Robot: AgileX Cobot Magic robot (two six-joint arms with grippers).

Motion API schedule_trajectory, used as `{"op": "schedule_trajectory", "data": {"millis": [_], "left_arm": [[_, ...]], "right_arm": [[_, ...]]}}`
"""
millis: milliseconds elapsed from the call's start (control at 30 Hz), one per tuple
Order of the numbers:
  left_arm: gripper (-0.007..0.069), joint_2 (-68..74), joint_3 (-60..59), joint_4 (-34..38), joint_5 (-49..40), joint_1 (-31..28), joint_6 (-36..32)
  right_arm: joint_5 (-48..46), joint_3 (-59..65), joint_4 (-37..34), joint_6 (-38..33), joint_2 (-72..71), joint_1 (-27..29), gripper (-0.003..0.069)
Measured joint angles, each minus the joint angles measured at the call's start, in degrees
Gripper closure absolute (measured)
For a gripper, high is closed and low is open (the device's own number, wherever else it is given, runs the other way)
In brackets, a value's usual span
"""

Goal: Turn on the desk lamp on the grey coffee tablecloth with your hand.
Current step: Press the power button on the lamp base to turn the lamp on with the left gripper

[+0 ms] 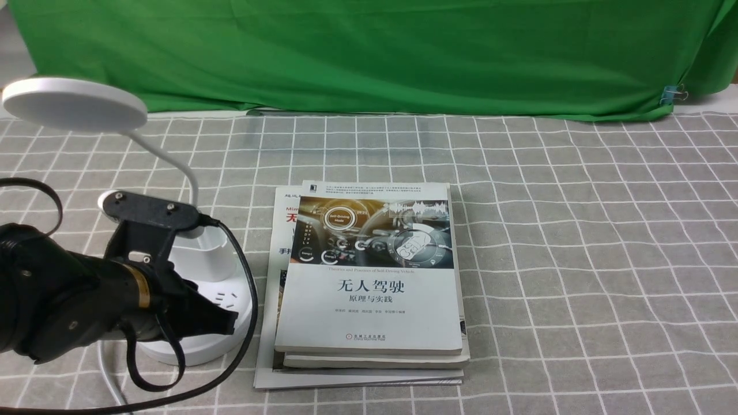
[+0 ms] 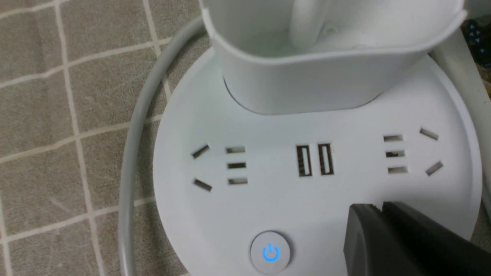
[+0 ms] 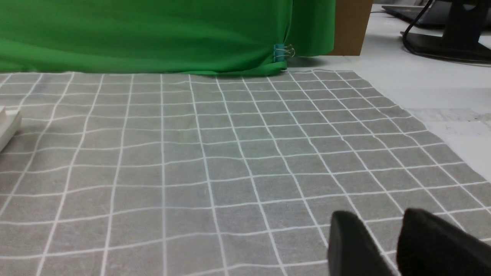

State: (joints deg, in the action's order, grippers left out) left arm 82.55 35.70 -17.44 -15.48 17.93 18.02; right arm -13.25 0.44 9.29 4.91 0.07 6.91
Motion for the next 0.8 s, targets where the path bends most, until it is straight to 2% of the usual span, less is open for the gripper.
{"op": "schedule_trajectory", "data": {"millis": [467, 800], "left_arm": [[0.0606, 1.55, 0.0, 0.72, 0.25, 0.0, 0.54], [0.0606, 4.18, -0.06, 0.49, 4.99, 0.0, 2.47]], "right_arm": [[0.0, 0.0, 0.0, 0.0, 0.0, 0.0, 0.0414], [0.0, 0.0, 0.0, 0.0, 0.0, 0.0, 0.0414]]}}
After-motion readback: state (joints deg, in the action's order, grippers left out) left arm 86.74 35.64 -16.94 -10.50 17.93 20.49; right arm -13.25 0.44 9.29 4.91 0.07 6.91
